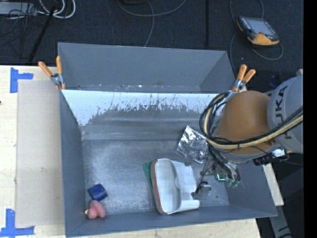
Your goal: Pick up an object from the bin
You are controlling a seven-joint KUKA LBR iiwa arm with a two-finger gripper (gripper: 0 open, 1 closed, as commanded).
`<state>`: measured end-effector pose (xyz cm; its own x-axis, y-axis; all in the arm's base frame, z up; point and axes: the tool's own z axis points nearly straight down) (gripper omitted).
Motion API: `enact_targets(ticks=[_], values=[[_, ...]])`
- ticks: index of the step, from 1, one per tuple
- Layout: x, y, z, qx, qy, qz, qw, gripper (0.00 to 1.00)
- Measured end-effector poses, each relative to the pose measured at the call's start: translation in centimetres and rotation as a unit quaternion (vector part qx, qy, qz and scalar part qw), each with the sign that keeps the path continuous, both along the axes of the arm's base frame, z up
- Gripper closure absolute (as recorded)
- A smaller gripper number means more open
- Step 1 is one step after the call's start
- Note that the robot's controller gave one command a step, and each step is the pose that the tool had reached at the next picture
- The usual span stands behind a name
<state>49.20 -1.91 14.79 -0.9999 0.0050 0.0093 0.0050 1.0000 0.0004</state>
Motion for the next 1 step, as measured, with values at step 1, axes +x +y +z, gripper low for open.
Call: enact_targets(ticks=[1], values=[[4.76, 4.23, -6.49, -0.002, -0.0034, 0.012, 0.9999, 0.00]])
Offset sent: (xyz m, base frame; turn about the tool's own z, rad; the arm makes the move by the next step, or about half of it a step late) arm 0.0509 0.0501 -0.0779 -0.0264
